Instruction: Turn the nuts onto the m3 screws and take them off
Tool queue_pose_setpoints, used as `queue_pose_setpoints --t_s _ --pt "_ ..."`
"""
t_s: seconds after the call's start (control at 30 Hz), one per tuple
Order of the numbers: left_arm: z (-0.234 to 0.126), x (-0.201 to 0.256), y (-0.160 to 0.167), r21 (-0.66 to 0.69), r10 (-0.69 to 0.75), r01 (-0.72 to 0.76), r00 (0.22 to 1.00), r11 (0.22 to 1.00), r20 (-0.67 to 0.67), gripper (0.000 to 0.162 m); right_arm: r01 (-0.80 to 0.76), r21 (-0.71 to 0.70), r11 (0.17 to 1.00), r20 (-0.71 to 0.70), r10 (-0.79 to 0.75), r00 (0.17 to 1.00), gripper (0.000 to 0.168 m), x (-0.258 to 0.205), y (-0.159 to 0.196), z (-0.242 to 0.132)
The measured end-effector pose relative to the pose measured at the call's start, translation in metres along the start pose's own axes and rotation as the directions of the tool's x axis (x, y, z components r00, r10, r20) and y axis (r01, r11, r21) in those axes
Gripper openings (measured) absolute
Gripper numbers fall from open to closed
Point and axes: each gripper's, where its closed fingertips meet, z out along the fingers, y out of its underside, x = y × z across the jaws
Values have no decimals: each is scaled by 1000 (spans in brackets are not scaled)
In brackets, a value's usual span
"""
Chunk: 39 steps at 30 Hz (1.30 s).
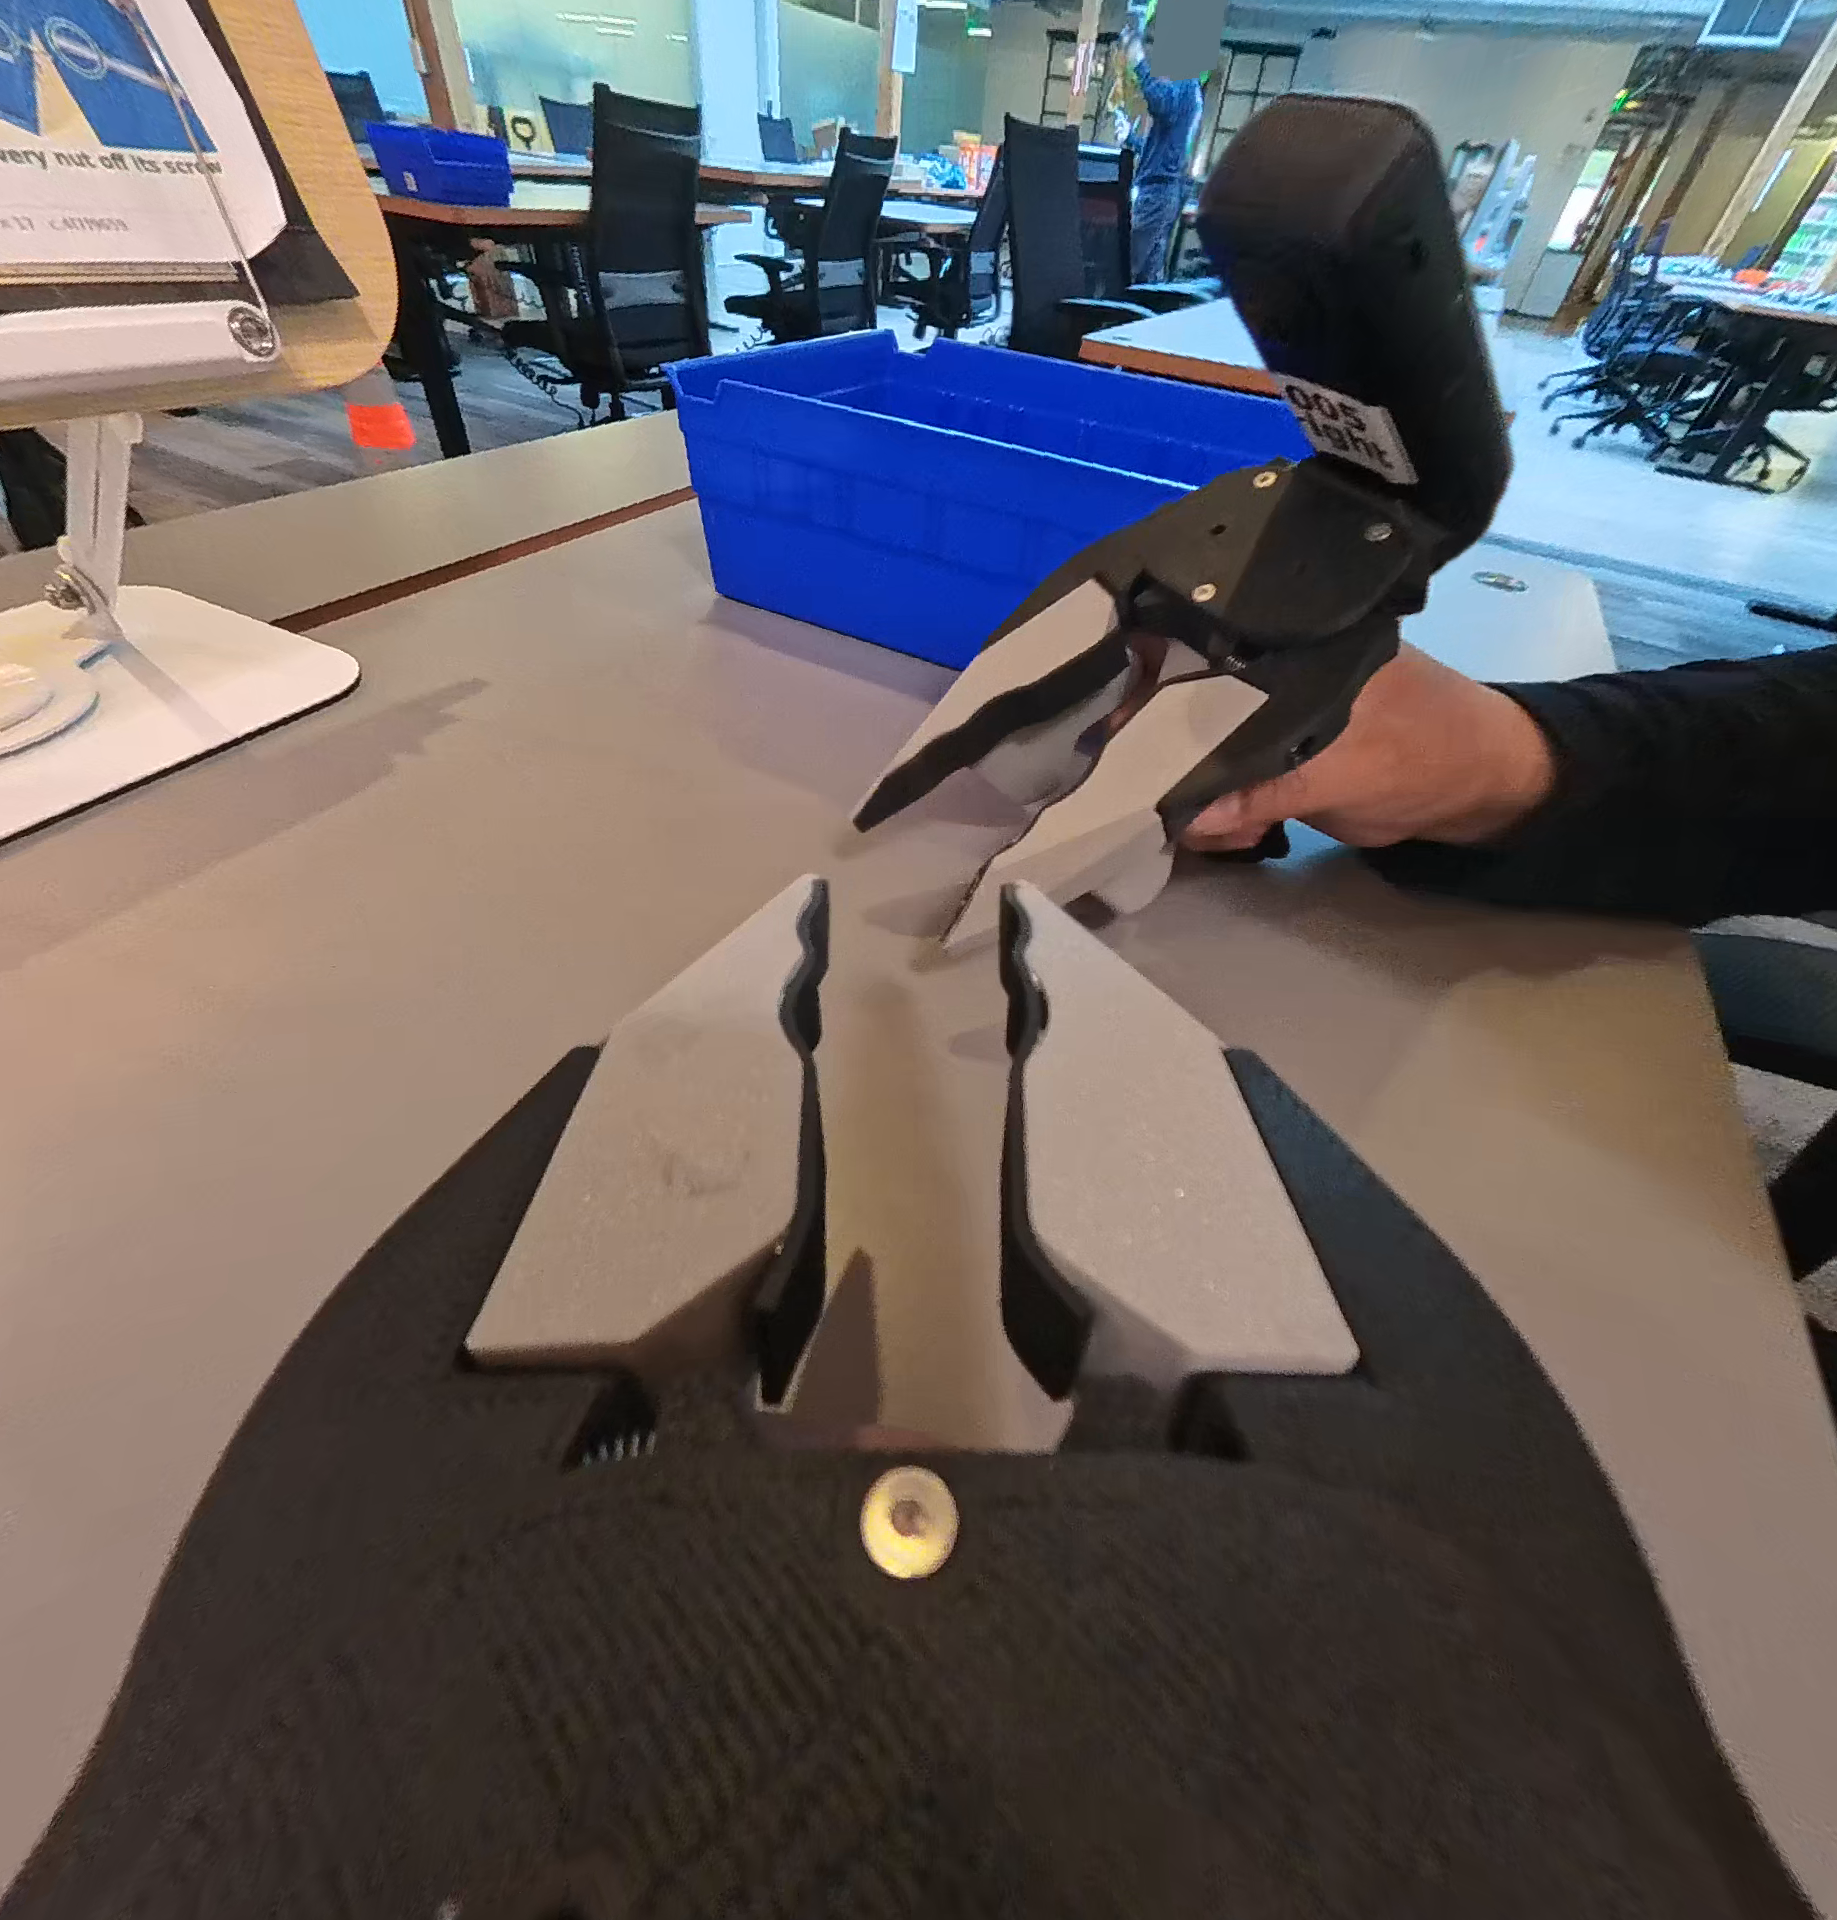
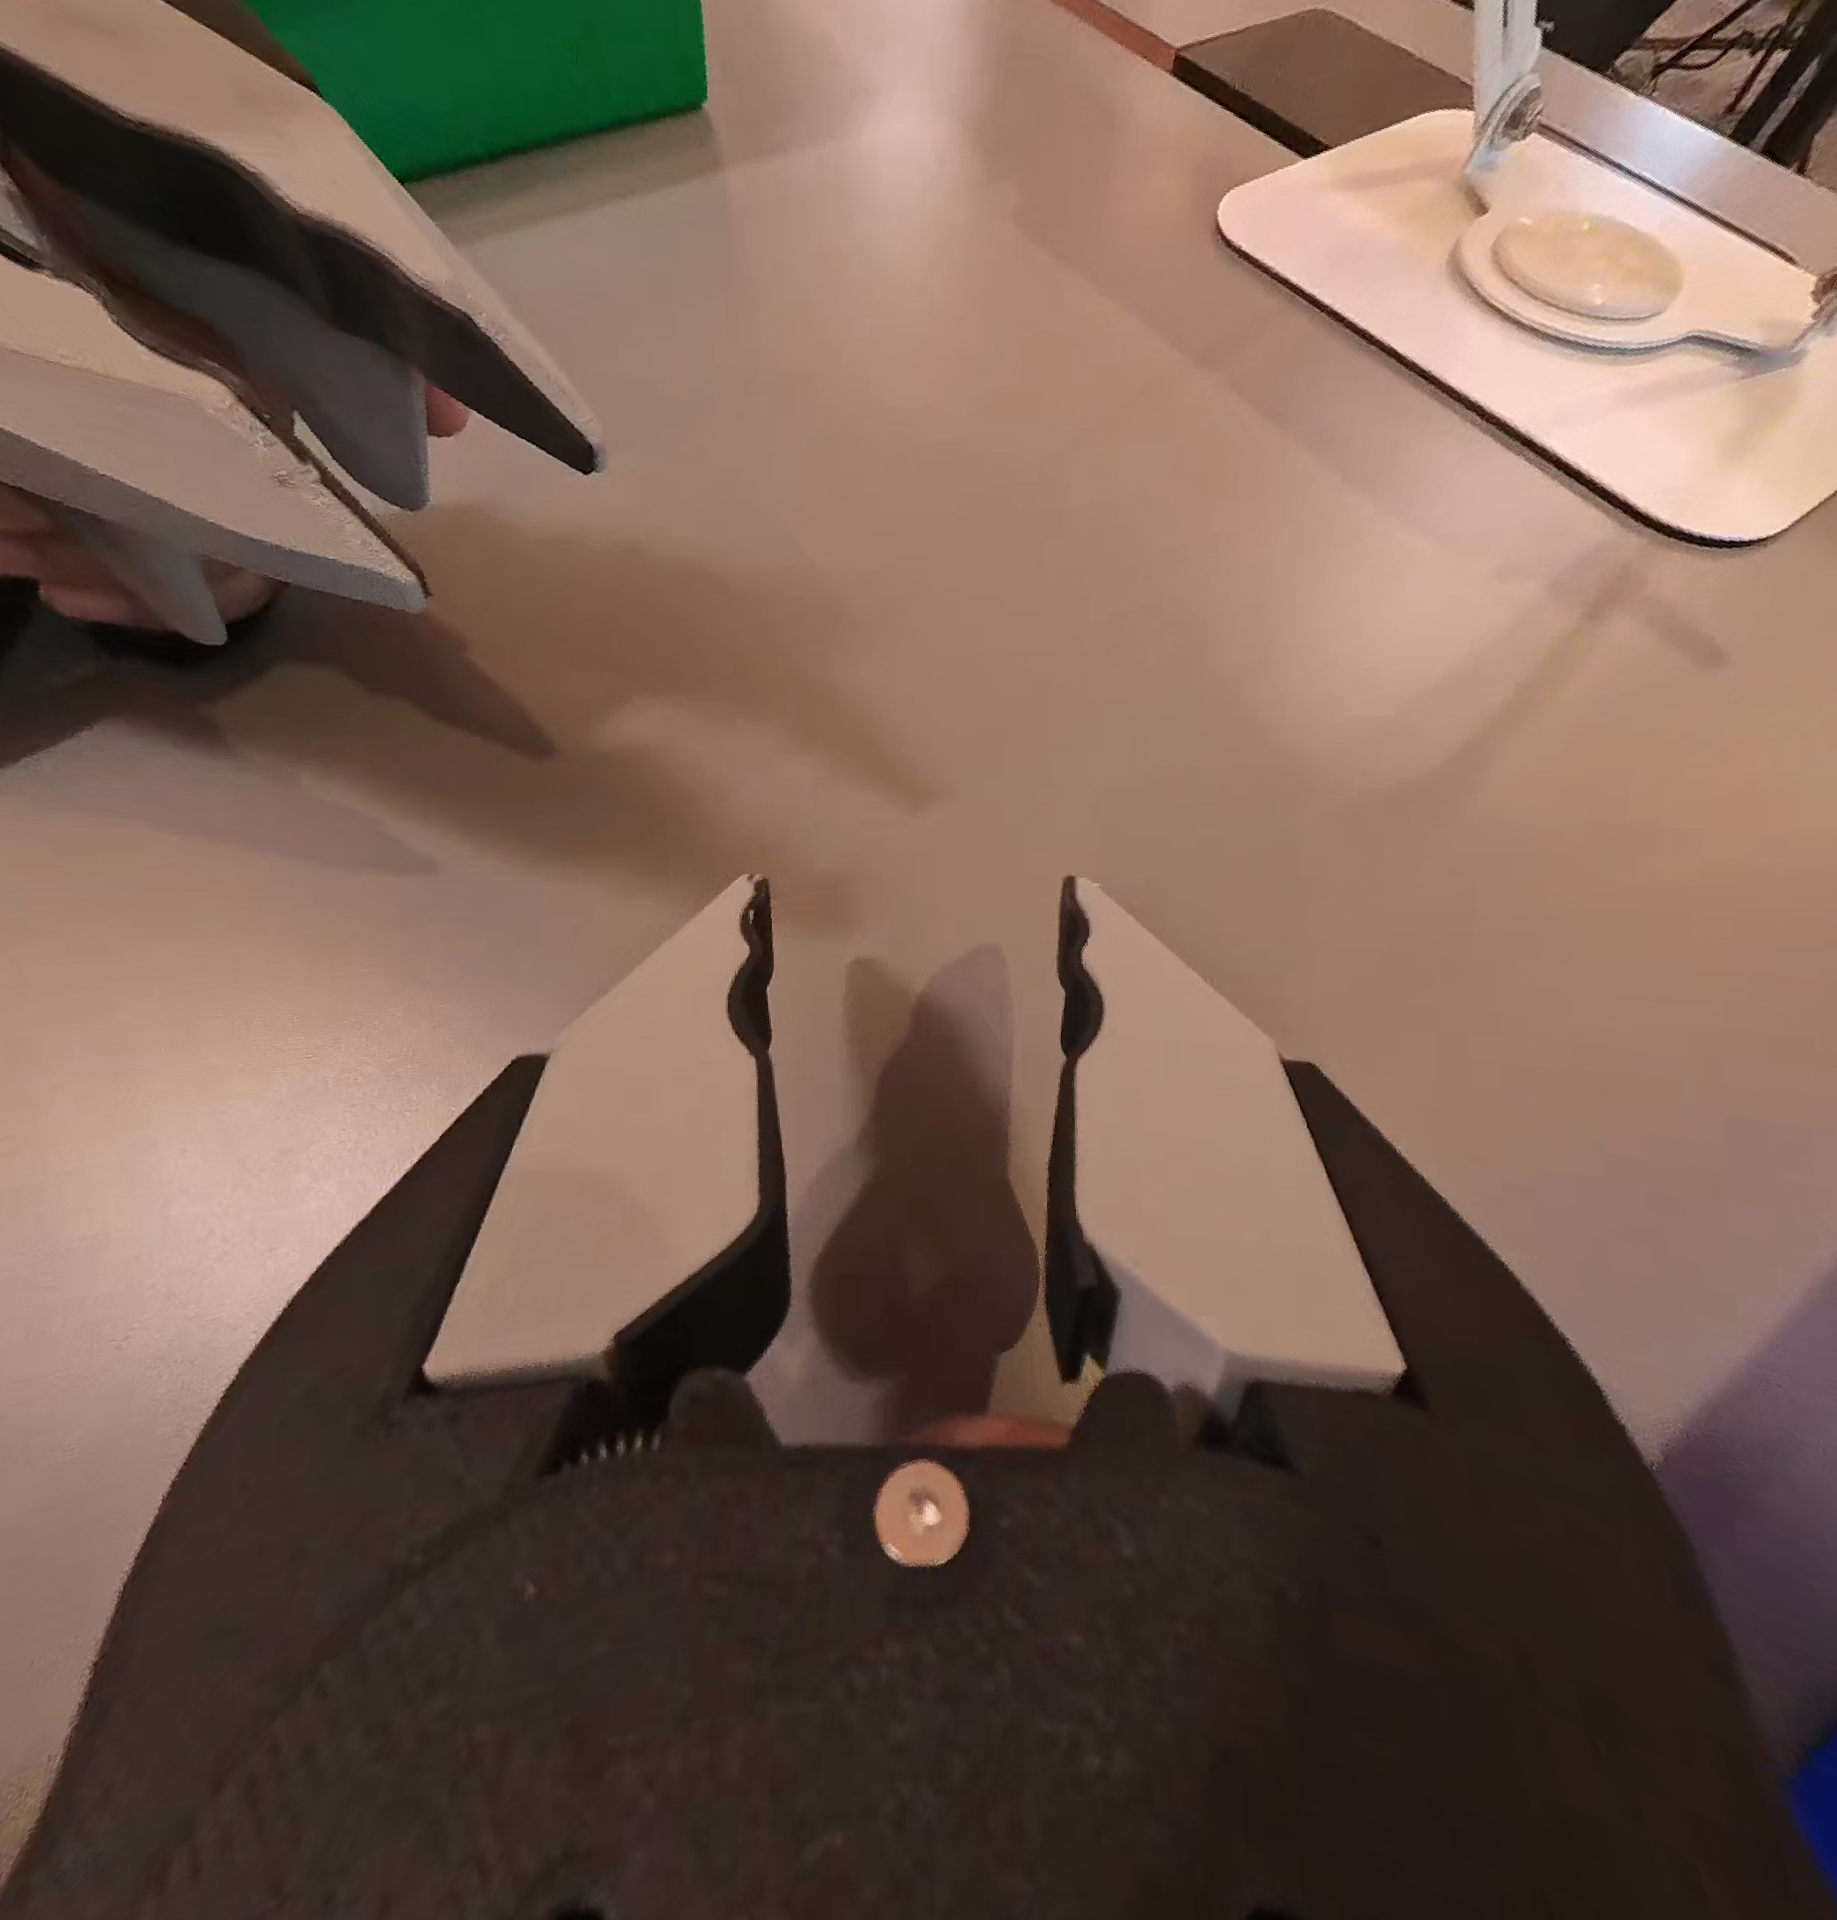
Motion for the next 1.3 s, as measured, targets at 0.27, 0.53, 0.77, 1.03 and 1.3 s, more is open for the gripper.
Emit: queue_pose_setpoints --t_s 0.27,0.53,0.77,1.03,1.3 --pt "-1 -6 1 -8 -11 11 1000 1000 18 31 3 -102 995 32 0 999 57 -4 13 10" --pt "-4 -1 -1 12 26 -26 1000 1000 -13 31 -28 -86 996 41 31 999 56 -2 10 9" --pt "-20 -4 -14 133 12 -19 999 991 52 25 6 -39 999 66 -3 998 48 -8 5 4" --pt "-24 11 -16 163 25 -32 999 986 46 22 13 -32 999 67 -11 998 52 -9 5 1" --pt "-20 6 32 -178 5 18 991 984 132 32 64 -27 998 80 -62 995 51 -17 5 -1"
